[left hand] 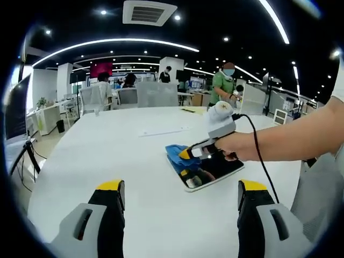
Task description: Wipe the mirror surface with the cleaning cloth until all visible marks leave the cleaned area.
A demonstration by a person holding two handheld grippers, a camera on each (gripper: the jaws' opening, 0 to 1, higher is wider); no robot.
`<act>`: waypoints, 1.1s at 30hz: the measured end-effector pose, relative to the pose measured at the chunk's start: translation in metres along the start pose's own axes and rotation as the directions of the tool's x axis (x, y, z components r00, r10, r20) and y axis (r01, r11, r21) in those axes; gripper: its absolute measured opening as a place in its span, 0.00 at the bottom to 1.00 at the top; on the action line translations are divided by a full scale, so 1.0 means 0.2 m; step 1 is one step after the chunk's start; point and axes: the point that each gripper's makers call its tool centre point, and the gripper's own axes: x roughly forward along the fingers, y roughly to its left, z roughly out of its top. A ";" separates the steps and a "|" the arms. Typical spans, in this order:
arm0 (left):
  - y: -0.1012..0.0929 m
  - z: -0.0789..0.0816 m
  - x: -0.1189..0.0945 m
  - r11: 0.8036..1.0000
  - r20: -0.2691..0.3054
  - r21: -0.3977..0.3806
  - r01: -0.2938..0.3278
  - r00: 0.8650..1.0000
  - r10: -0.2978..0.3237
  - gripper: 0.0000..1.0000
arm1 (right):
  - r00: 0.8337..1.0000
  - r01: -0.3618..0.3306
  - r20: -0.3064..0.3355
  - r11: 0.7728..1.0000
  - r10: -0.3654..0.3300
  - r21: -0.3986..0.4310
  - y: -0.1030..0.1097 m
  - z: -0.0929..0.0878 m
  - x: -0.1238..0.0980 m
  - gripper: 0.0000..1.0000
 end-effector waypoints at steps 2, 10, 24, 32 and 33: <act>0.00 0.00 0.00 1.000 -0.001 -0.003 0.001 1.000 -0.001 0.87 | 1.000 0.000 -0.001 1.000 0.000 -0.001 0.00 0.00 0.00 0.01; -0.01 0.00 0.00 1.000 0.000 -0.002 0.005 1.000 -0.005 0.87 | 1.000 0.012 -0.004 1.000 -0.012 0.006 -0.05 -0.02 -0.03 0.01; 0.00 -0.01 0.00 1.000 -0.001 0.000 0.004 1.000 -0.004 0.87 | 0.999 0.032 0.005 0.999 -0.032 0.034 -0.12 -0.03 -0.06 0.01; -0.02 -0.01 0.00 1.000 -0.003 0.000 0.010 1.000 -0.010 0.87 | 0.999 0.054 0.006 0.997 -0.054 0.049 -0.18 -0.06 -0.11 0.01; -0.02 -0.01 0.01 1.000 -0.002 0.000 0.010 1.000 -0.010 0.87 | 0.998 0.058 0.006 0.997 -0.058 0.052 -0.19 -0.06 -0.11 0.01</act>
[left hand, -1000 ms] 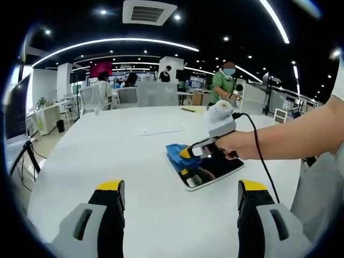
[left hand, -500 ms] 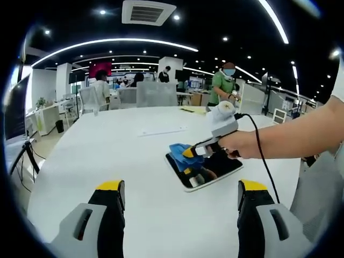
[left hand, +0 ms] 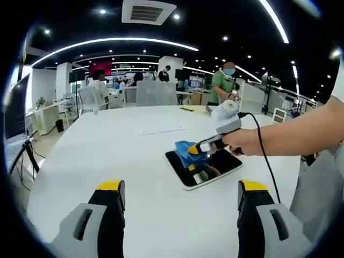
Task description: Wipe the mirror surface with the cleaning cloth until all visible marks leave the cleaned area.
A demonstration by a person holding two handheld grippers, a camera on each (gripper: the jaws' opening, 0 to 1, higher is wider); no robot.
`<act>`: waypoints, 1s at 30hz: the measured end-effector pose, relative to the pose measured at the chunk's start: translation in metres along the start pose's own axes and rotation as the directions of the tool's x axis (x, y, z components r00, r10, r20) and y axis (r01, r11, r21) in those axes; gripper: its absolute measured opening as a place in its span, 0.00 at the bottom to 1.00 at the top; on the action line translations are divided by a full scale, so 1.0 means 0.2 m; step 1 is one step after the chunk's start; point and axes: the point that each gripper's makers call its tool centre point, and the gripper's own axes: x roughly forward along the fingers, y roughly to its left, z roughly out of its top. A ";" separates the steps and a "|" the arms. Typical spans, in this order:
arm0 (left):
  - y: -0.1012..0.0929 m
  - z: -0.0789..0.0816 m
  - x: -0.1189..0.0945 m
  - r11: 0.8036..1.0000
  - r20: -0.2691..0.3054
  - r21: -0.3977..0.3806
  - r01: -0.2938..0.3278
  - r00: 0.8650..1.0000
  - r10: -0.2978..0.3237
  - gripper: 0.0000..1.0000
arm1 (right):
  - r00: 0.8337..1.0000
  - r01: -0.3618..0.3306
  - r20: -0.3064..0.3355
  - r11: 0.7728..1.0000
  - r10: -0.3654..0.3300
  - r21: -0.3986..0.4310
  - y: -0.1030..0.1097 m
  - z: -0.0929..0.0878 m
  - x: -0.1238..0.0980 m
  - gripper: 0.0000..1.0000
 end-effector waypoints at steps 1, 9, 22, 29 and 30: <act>0.00 0.00 0.00 1.000 0.001 0.000 0.001 1.000 -0.001 0.87 | 1.000 0.002 0.000 1.000 -0.002 0.002 -0.01 0.00 0.00 0.01; -0.01 0.01 0.00 1.000 0.001 0.002 0.006 1.000 -0.006 0.87 | 1.000 0.022 0.003 0.999 -0.022 0.025 -0.05 -0.01 -0.02 0.01; -0.01 0.00 -0.01 1.000 0.000 0.004 0.000 1.000 0.000 0.87 | 1.000 0.021 0.008 0.999 -0.021 0.031 -0.07 -0.02 -0.03 0.01; 0.00 -0.01 -0.01 1.000 -0.003 0.002 -0.005 1.000 0.005 0.87 | 0.999 0.036 0.008 0.999 -0.036 0.040 -0.12 -0.03 -0.04 0.01; -0.01 -0.01 -0.01 1.000 -0.005 0.003 -0.002 1.000 0.002 0.87 | 0.999 0.038 0.008 0.998 -0.038 0.042 -0.12 -0.03 -0.05 0.01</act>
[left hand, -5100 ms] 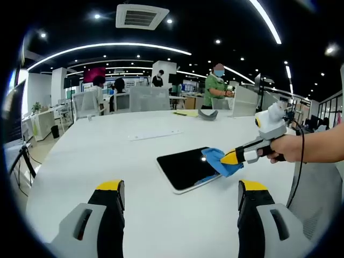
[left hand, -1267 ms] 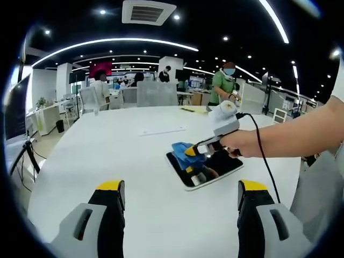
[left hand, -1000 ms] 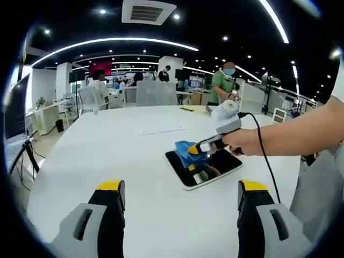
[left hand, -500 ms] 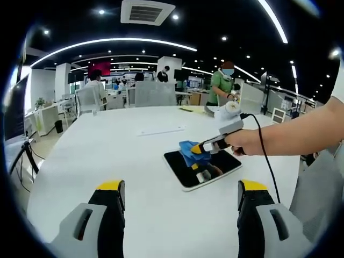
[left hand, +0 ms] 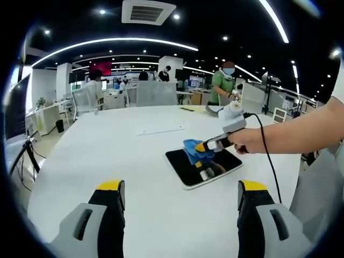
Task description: Wipe the mirror surface with the cleaning cloth until all visible marks leave the cleaned area.
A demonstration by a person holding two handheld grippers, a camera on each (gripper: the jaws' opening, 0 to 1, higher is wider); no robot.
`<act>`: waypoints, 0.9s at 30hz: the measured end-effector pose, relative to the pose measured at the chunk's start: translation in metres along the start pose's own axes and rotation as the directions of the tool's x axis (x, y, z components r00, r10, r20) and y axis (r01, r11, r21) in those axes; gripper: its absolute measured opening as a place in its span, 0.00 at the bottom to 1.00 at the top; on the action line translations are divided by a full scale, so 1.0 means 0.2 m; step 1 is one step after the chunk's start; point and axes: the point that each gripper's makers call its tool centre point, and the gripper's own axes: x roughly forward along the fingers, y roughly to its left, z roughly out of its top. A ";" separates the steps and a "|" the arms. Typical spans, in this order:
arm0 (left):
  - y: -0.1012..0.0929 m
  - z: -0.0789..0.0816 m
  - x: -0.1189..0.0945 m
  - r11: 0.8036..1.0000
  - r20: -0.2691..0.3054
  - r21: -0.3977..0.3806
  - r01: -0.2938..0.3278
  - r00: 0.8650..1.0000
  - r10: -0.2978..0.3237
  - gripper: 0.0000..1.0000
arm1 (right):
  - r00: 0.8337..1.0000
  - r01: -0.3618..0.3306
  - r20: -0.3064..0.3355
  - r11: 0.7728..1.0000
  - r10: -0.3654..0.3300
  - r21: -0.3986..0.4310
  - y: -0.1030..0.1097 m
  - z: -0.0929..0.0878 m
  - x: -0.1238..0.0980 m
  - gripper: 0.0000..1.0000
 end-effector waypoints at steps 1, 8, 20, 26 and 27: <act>0.00 0.00 0.00 1.000 -0.001 0.003 0.001 1.000 -0.001 0.87 | 1.000 0.002 0.001 1.000 -0.002 0.002 -0.01 0.00 0.00 0.01; -0.01 0.00 0.00 1.000 -0.001 0.008 0.005 1.000 -0.005 0.87 | 1.000 0.017 0.004 1.000 -0.017 0.012 -0.07 -0.02 -0.04 0.01; -0.01 0.00 0.01 1.000 -0.006 0.013 0.009 1.000 -0.009 0.87 | 0.999 0.042 0.012 0.998 -0.042 0.037 -0.15 -0.04 -0.08 0.01; 0.01 0.00 0.01 1.000 -0.005 0.006 -0.002 1.000 0.002 0.87 | 0.998 0.054 0.016 0.997 -0.055 0.054 -0.19 -0.05 -0.11 0.01; 0.01 0.00 0.01 1.000 -0.003 0.006 -0.002 1.000 0.002 0.87 | 0.998 0.055 0.016 0.997 -0.056 0.056 -0.20 -0.06 -0.11 0.01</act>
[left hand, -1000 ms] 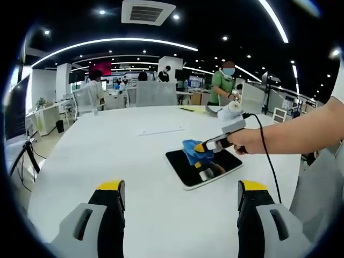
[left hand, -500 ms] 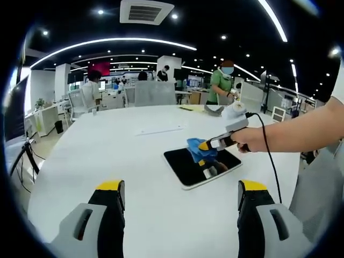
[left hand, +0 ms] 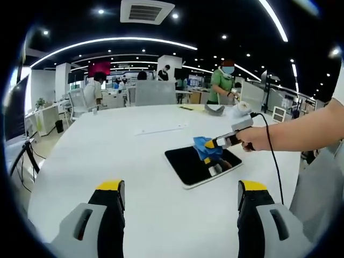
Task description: Wipe the mirror surface with the cleaning cloth until all visible marks leave the cleaned area.
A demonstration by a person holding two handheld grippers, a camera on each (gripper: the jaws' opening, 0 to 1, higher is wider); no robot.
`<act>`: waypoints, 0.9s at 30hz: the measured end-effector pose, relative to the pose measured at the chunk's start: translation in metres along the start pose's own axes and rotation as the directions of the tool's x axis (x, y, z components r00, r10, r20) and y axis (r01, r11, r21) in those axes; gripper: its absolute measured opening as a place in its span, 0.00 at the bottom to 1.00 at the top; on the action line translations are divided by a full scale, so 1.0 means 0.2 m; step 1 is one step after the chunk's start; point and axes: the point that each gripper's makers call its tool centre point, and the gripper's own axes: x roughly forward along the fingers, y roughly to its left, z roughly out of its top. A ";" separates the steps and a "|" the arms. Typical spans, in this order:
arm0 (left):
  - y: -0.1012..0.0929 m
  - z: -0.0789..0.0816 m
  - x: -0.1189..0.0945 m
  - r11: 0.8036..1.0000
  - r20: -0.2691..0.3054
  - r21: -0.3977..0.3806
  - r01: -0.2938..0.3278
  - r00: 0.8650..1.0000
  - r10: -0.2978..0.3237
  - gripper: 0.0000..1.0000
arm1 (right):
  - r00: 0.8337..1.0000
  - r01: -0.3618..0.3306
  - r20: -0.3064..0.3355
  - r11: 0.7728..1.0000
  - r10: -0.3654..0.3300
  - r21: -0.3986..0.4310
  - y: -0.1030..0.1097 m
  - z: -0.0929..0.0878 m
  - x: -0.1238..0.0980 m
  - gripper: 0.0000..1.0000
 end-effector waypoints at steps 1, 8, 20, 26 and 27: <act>0.00 0.00 0.00 1.000 0.002 0.001 0.000 1.000 0.000 0.87 | 1.000 0.003 0.000 1.000 -0.003 0.002 -0.01 0.00 0.00 0.01; -0.01 0.02 0.01 1.000 0.001 0.010 0.006 1.000 -0.006 0.87 | 1.000 0.013 0.006 1.000 -0.013 0.016 -0.05 -0.01 -0.02 0.01; -0.02 0.03 0.02 1.000 0.004 0.018 0.014 1.000 -0.014 0.87 | 0.999 0.037 0.009 0.999 -0.038 0.031 -0.13 -0.02 -0.06 0.01; -0.02 0.03 0.01 1.000 0.002 0.019 0.012 1.000 -0.012 0.87 | 0.999 0.047 0.009 0.998 -0.047 0.039 -0.16 -0.03 -0.07 0.01; -0.03 0.03 0.01 1.000 0.002 0.020 0.012 1.000 -0.012 0.87 | 0.999 0.048 0.009 0.998 -0.048 0.040 -0.17 -0.03 -0.07 0.01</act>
